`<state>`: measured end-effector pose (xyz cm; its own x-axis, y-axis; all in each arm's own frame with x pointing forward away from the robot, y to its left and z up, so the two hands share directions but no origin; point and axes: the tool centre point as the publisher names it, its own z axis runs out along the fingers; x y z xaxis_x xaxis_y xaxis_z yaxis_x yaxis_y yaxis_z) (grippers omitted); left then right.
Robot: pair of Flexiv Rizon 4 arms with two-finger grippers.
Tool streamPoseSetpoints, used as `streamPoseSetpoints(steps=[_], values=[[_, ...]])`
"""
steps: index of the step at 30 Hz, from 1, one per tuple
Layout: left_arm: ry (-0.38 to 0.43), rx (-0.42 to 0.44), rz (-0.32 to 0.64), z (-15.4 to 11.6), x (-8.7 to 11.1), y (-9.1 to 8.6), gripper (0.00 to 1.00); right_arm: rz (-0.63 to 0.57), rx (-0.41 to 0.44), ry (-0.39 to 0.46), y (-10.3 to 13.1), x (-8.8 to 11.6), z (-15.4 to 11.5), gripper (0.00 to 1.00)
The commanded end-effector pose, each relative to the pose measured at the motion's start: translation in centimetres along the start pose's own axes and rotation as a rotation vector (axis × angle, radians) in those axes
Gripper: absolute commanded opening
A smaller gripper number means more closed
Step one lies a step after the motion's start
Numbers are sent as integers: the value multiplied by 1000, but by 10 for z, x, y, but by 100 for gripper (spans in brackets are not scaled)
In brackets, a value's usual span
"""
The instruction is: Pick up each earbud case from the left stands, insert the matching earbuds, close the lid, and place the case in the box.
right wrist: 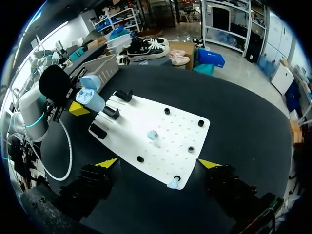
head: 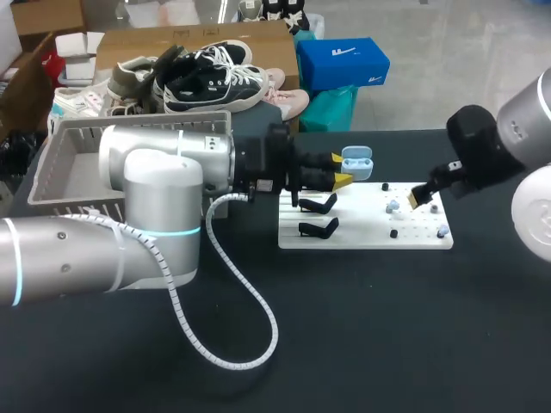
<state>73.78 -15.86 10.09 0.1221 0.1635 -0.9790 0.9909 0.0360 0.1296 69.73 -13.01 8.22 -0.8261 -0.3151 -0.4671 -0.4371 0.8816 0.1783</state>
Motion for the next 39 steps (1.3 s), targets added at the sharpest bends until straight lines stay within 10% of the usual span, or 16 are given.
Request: streamPoseSetpoints(steps=[1,23,39], values=[[1,-7,1,2,0,-2,0,2,43,-10,0,6,-1,100],[1,-7,1,2,0,-2,0,-263,190,133,-11,31,6,100],[1,-7,1,2,0,-2,0,-214,250,180,-10,48,16,100]])
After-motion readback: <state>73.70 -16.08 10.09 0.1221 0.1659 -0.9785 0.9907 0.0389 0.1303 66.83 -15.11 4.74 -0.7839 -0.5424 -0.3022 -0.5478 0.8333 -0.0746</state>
